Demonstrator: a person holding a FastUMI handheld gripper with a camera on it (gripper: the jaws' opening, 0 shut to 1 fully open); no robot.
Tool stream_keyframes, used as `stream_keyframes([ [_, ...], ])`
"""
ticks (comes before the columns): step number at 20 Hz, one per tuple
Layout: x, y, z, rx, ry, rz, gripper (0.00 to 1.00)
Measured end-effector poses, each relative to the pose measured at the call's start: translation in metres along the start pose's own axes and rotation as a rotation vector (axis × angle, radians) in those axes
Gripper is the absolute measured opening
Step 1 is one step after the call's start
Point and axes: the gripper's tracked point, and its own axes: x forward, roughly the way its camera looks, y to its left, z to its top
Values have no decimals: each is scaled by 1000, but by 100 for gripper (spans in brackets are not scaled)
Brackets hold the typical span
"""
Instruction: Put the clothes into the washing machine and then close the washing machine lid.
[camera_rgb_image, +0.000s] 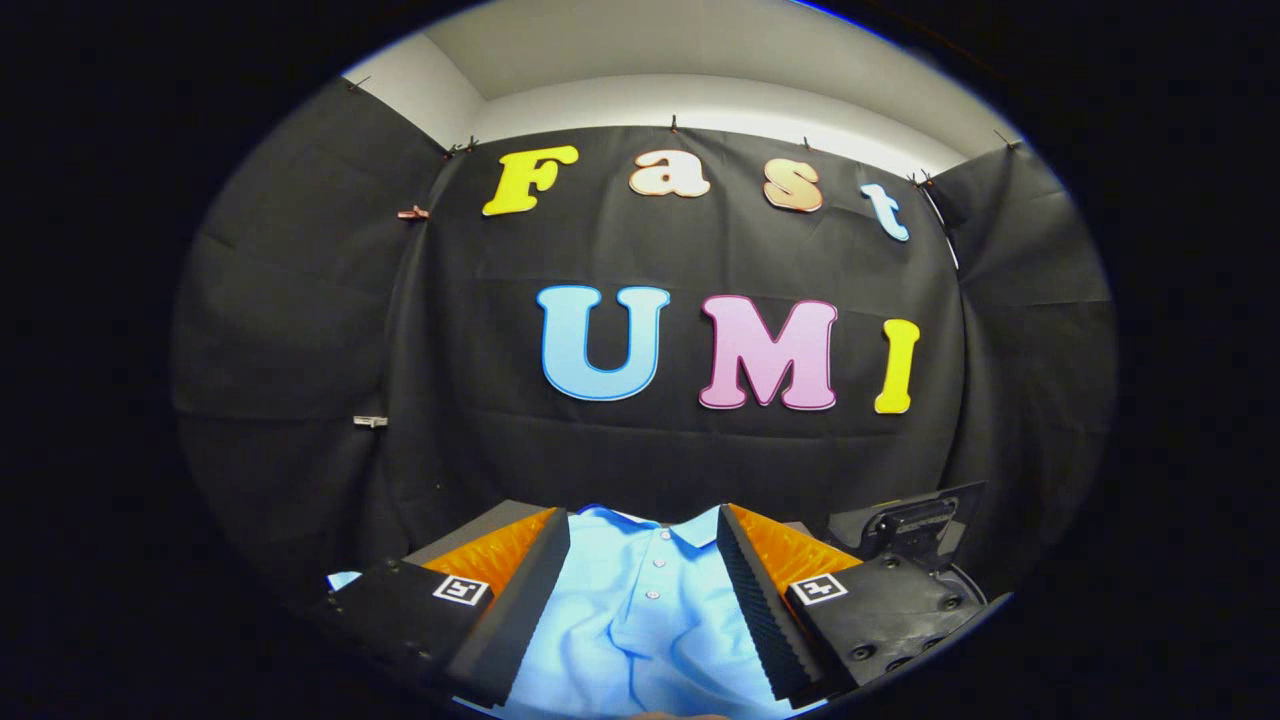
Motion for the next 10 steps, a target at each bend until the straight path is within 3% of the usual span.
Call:
stream_keyframes([
  [10,6,-16,-1,15,83,-26,93],
])
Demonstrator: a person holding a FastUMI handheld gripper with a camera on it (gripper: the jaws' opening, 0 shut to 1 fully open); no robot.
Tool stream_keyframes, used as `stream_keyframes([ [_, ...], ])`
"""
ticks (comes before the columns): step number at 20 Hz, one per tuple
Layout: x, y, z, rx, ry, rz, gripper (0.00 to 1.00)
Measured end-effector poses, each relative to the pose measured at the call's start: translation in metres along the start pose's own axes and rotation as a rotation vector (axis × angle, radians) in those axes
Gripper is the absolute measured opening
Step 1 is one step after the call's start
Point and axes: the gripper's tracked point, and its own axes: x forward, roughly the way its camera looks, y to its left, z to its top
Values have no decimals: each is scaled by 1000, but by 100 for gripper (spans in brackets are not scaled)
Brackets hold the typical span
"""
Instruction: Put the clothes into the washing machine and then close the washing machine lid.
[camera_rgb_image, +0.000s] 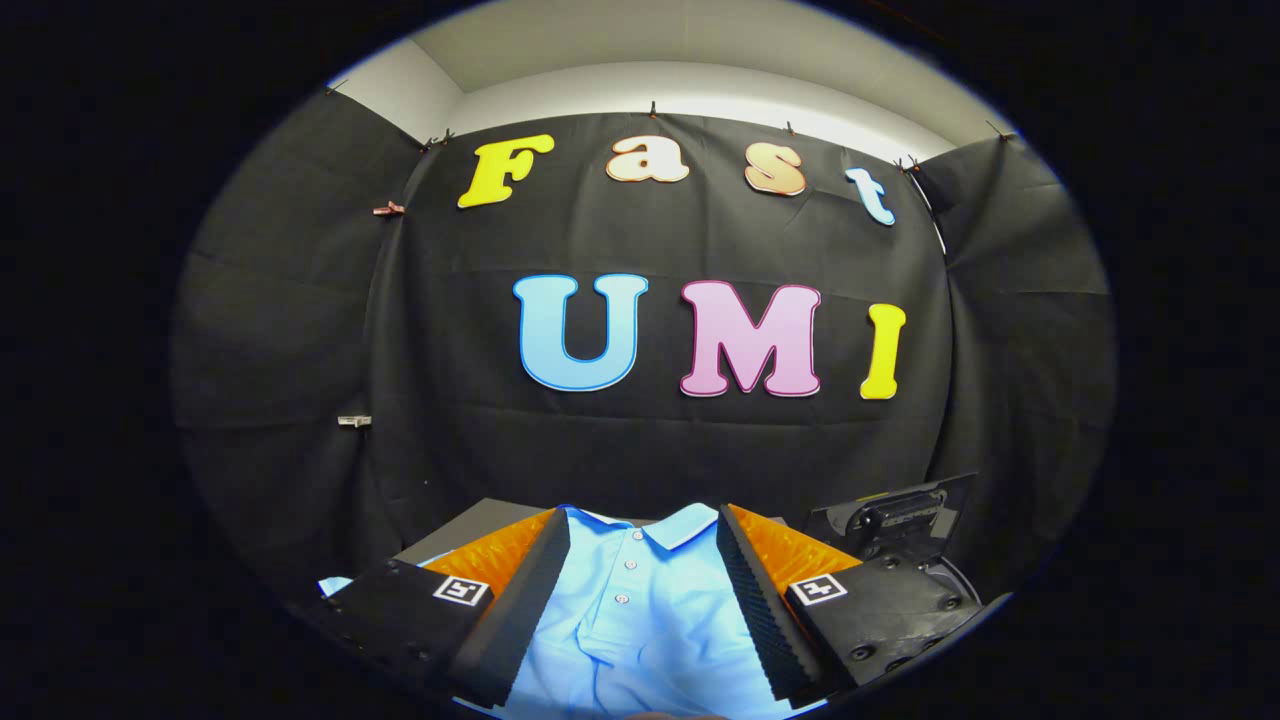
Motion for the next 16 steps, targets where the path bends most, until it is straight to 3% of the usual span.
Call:
stream_keyframes([
  [4,1,7,-28,-24,189,28,93],
  [8,8,5,-48,25,367,-4,92],
  [12,5,4,-92,-23,596,-10,93],
  [14,-5,8,-113,-80,749,41,92],
  [16,0,12,-109,-102,742,83,90],
])
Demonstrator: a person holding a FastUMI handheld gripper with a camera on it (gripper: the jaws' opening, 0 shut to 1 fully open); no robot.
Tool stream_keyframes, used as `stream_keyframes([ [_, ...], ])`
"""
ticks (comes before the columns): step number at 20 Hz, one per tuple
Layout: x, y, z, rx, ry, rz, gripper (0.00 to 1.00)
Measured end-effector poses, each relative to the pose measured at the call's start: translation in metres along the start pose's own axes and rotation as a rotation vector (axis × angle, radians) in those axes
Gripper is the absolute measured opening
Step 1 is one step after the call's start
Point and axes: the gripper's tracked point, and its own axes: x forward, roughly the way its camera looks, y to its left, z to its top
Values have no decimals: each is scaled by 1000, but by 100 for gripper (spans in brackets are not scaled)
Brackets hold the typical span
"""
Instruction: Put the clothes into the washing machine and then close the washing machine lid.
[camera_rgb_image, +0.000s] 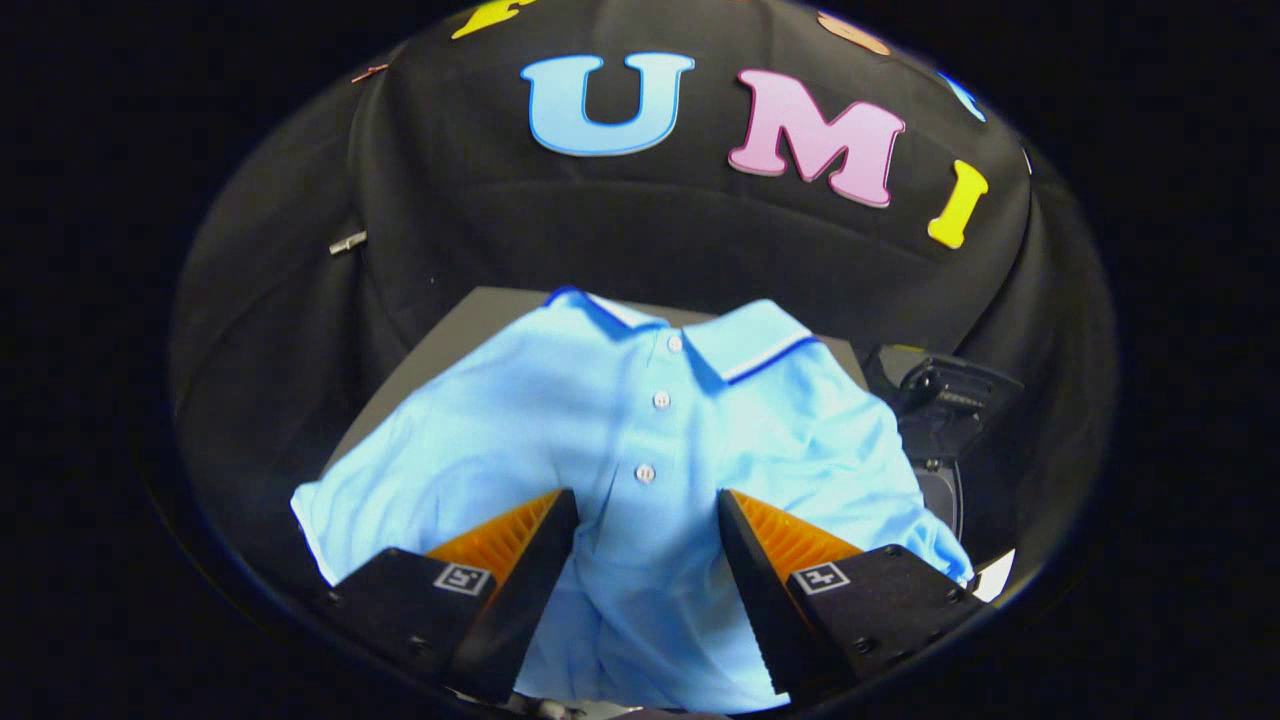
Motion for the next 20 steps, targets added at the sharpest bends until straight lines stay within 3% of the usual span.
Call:
stream_keyframes([
  [3,8,0,-1,93,34,38,89],
  [6,12,-3,-3,59,47,35,89],
  [8,12,-1,-4,47,50,35,81],
  [9,11,2,-5,39,49,33,63],
  [10,12,4,-4,26,45,31,57],
  [11,11,3,-2,4,36,29,40],
  [13,9,-1,-1,-60,13,9,20],
  [16,14,2,1,-90,-2,-9,18],
  [17,7,3,2,-100,-4,-12,9],
  [20,7,2,3,-127,-40,-19,9],
])
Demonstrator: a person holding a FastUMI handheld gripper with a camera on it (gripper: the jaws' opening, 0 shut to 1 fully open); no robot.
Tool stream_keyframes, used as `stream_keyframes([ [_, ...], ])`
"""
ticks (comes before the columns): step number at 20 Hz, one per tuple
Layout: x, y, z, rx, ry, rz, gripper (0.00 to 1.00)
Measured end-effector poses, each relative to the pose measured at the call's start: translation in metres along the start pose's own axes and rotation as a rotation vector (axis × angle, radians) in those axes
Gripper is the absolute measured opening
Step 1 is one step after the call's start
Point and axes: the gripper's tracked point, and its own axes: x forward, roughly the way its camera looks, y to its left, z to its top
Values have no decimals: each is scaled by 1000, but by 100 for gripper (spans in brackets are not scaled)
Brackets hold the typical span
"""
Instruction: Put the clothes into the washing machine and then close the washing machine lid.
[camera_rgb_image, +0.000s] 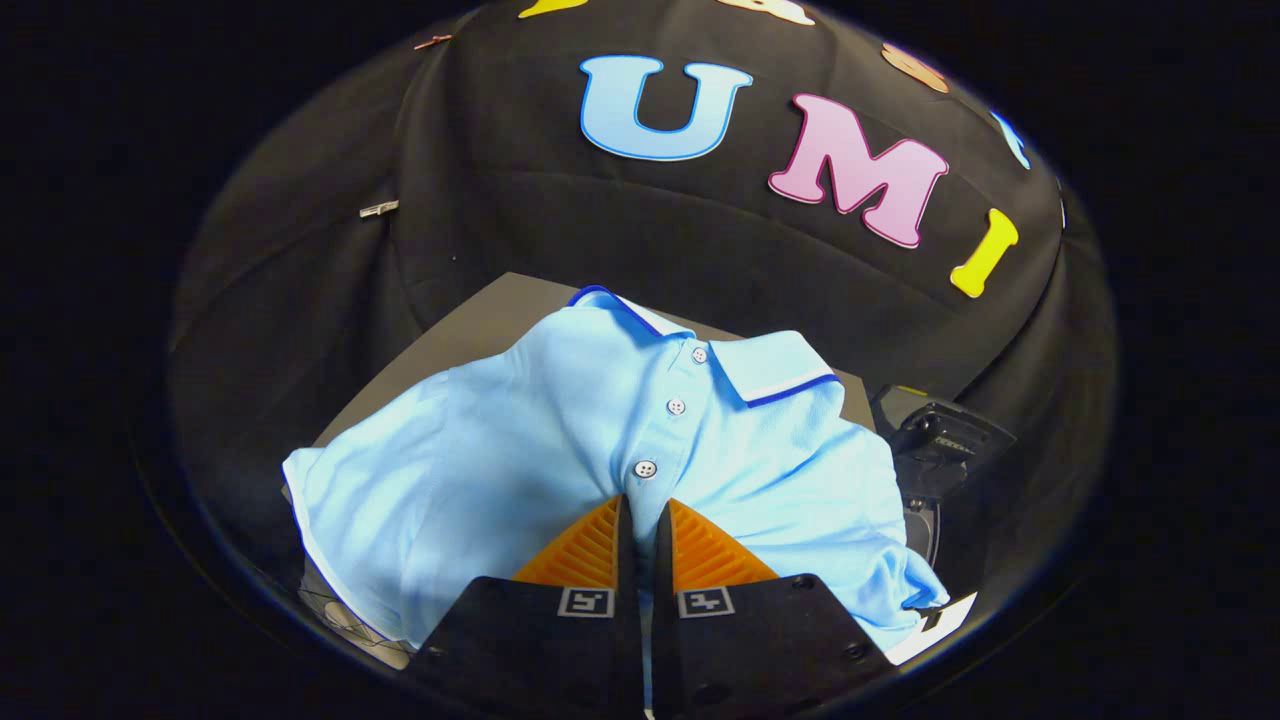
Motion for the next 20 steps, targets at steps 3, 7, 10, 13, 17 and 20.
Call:
stream_keyframes([
  [3,-2,-2,2,24,-36,3,8],
  [7,-1,-2,3,57,-63,-1,6],
  [10,-1,-3,2,53,-65,16,5],
  [13,-1,-4,1,82,-70,38,6],
  [17,-17,-7,7,72,-89,5,6],
  [20,-41,-13,22,65,-154,36,5],
])
